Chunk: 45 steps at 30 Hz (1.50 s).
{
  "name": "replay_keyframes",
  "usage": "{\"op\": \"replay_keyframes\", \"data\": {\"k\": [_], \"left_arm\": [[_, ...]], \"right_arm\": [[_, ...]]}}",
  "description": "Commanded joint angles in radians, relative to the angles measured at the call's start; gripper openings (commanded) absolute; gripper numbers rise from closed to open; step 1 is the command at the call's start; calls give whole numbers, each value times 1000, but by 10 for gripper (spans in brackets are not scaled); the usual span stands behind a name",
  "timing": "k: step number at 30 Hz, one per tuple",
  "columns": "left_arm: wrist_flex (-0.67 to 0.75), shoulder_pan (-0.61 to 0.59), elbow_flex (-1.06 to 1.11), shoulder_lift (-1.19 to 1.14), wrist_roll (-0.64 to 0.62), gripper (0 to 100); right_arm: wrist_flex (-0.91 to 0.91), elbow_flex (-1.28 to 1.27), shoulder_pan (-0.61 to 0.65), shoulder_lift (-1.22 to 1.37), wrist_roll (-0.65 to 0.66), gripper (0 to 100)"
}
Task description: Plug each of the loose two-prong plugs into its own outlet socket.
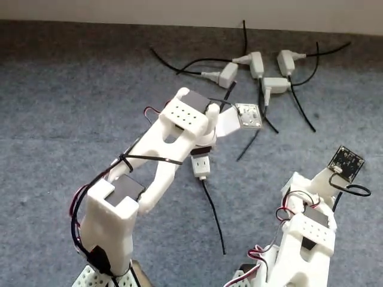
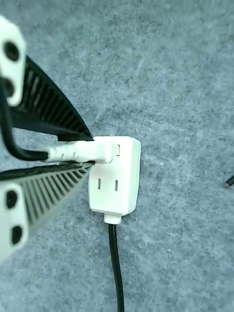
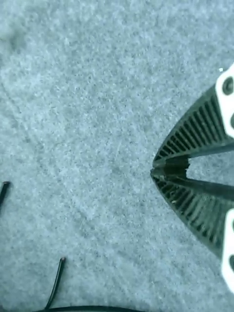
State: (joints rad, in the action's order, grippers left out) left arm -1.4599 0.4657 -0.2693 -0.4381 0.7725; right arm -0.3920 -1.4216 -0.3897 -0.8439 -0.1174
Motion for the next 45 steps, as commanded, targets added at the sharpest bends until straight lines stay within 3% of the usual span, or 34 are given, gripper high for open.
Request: {"op": "replay_keyframes", "data": {"k": [1,30,35,39,45], "left_arm": [[-5,-15,-24,7,8,7],[20,-31,-12,-188,68,11],[20,-30,-15,-179,-2,147],[-11,-27,-116,-179,-89,189],[-167,-25,-392,-180,-98,189]], "right_arm": [[2,13,-5,-19,-9,7],[2,13,-5,-21,-9,9],[-4,13,-4,-24,-9,23],[-4,10,-7,-28,-60,102],[-4,8,-2,-28,-60,140]]}}
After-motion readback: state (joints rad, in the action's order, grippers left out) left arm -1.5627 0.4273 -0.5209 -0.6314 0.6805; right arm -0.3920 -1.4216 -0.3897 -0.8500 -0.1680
